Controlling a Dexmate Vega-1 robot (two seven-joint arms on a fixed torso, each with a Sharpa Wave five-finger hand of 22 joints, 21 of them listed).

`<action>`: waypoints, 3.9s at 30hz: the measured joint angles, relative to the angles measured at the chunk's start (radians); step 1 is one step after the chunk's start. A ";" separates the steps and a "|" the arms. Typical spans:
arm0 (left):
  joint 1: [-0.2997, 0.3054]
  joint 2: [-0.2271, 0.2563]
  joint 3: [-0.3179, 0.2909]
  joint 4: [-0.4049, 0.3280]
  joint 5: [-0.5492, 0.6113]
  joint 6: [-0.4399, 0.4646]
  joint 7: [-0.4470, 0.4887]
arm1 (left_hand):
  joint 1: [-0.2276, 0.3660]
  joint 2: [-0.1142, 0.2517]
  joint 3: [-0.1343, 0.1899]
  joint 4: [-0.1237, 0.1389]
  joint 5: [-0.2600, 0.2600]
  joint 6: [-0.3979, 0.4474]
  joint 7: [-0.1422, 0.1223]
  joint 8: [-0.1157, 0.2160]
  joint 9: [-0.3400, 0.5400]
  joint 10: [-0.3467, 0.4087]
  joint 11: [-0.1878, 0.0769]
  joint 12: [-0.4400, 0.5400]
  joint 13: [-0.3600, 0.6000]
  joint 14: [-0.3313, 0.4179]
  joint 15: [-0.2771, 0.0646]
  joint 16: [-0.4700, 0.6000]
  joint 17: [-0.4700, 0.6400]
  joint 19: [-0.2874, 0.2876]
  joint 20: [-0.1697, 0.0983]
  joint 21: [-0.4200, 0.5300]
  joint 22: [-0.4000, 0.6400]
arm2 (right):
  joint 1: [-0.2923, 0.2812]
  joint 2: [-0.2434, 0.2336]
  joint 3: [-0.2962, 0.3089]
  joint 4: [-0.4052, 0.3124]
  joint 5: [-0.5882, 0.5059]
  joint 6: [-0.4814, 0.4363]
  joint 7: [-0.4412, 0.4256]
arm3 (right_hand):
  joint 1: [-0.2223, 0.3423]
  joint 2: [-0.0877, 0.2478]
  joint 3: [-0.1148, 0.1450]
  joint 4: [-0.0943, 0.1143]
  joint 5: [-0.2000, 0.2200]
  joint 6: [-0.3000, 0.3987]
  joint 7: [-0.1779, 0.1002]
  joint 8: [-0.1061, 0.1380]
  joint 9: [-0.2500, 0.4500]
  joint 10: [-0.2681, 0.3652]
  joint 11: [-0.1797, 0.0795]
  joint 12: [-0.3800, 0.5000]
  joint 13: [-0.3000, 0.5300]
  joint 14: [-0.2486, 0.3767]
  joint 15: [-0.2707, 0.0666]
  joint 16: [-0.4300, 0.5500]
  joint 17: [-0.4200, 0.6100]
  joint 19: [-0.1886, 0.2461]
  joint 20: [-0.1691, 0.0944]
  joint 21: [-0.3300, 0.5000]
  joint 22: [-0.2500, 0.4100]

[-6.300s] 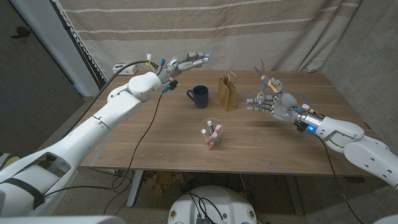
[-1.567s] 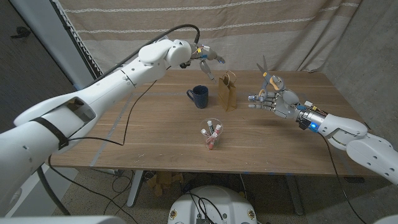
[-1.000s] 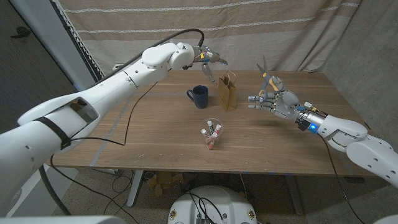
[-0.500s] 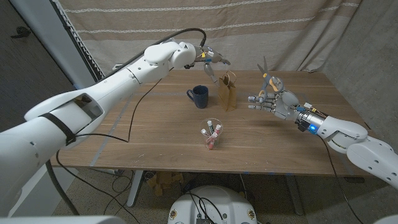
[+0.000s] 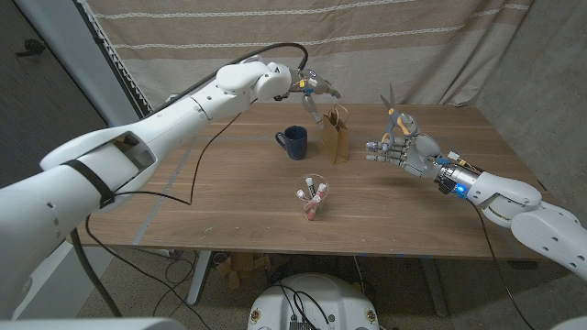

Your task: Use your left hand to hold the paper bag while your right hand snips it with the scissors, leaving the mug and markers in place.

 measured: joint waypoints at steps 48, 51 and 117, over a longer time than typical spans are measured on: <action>-0.010 -0.013 0.037 0.067 0.049 -0.064 0.062 | -0.017 -0.001 0.007 -0.007 -0.036 0.013 -0.004 0.000 0.000 0.005 -0.005 0.004 0.000 0.000 0.000 0.000 0.000 0.005 -0.005 0.000 0.000 | 0.010 -0.007 0.007 -0.009 -0.002 -0.019 -0.018 | 0.007 0.007 -0.002 -0.002 -0.004 -0.004 0.004 0.001 -0.001 0.005 -0.006 -0.015 0.005 0.000 0.000 -0.018 0.000 0.009 0.009 -0.031 0.000; -0.013 -0.018 0.040 0.077 0.049 -0.067 0.068 | -0.017 -0.001 0.008 -0.008 -0.036 0.013 -0.004 0.000 0.000 0.005 -0.005 0.004 0.000 0.000 0.000 0.000 0.000 0.005 -0.005 0.000 0.000 | 0.014 -0.007 0.004 -0.010 -0.003 -0.023 -0.021 | 0.007 0.007 -0.002 -0.002 -0.003 -0.004 0.004 0.001 0.001 0.005 -0.006 -0.015 0.005 0.000 0.000 -0.018 0.000 0.009 0.009 -0.031 0.000; -0.045 -0.050 0.101 0.189 0.026 -0.104 0.103 | 0.036 0.054 0.042 -0.030 -0.024 0.088 -0.043 0.015 0.000 0.106 -0.048 0.035 0.000 0.092 -0.005 0.023 0.000 0.040 -0.004 0.000 0.000 | -0.001 -0.006 0.012 -0.051 -0.009 -0.045 -0.082 | 0.012 0.012 -0.002 -0.010 -0.010 -0.004 0.004 0.000 0.000 0.011 0.000 -0.029 0.005 0.009 -0.002 -0.037 0.000 0.022 0.014 -0.063 0.000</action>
